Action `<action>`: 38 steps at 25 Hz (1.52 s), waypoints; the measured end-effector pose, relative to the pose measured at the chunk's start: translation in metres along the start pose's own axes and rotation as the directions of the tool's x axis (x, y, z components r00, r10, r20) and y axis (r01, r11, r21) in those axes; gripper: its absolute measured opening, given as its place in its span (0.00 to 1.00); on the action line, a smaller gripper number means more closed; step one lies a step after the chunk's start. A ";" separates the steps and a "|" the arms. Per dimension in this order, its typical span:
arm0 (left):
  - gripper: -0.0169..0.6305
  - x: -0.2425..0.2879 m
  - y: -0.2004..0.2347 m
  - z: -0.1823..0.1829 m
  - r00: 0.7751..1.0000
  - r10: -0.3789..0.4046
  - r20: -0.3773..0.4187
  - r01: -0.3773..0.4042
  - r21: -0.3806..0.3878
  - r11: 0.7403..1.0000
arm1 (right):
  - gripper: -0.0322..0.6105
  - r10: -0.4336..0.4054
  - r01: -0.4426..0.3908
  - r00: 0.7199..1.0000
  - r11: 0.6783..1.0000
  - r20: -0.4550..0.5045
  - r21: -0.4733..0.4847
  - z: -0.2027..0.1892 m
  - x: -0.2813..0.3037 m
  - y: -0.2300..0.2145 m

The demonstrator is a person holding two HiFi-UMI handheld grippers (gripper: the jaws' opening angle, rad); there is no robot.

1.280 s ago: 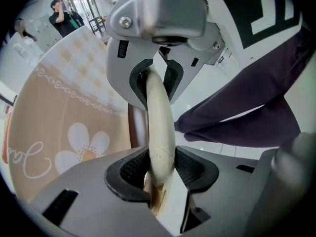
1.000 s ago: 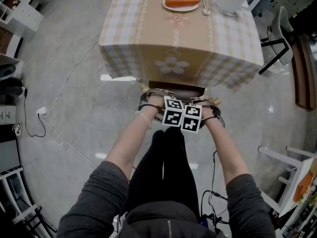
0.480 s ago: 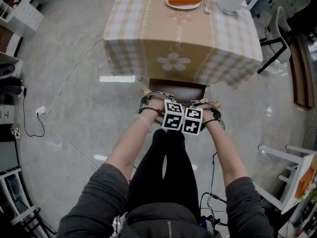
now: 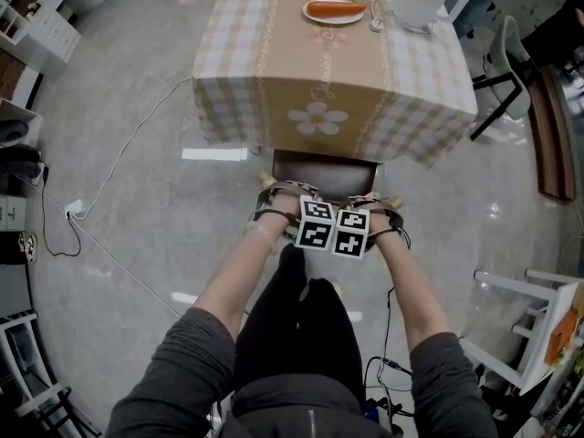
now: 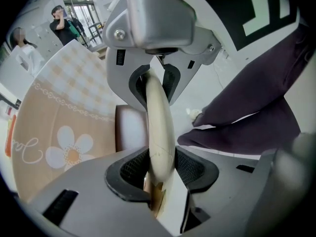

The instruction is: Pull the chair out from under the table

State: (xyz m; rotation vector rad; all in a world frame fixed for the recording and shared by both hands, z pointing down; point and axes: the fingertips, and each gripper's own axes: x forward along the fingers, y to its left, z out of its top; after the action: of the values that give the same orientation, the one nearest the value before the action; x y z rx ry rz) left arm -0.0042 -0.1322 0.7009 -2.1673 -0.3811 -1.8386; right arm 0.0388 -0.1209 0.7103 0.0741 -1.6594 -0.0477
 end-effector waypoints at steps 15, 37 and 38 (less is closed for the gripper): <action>0.28 0.001 -0.032 0.013 1.000 -0.005 -0.024 0.004 -0.015 1.000 | 0.26 -0.002 0.002 1.000 1.000 -0.002 -0.015 -0.001 -0.004 0.034; 0.28 0.002 -0.083 0.036 0.999 0.004 -0.041 -0.006 -0.032 0.999 | 0.26 -0.004 0.004 1.000 0.999 -0.006 -0.035 -0.005 -0.009 0.089; 0.28 0.002 -0.085 0.036 0.999 0.007 -0.041 -0.008 -0.032 0.999 | 0.26 -0.005 0.005 1.000 0.999 -0.007 -0.035 -0.005 -0.009 0.091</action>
State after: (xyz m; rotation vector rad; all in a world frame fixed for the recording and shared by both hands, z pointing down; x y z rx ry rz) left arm -0.0020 -0.0397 0.7002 -2.1449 -0.3369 -1.8942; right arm 0.0425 -0.0297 0.7085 0.0518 -1.6511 -0.0800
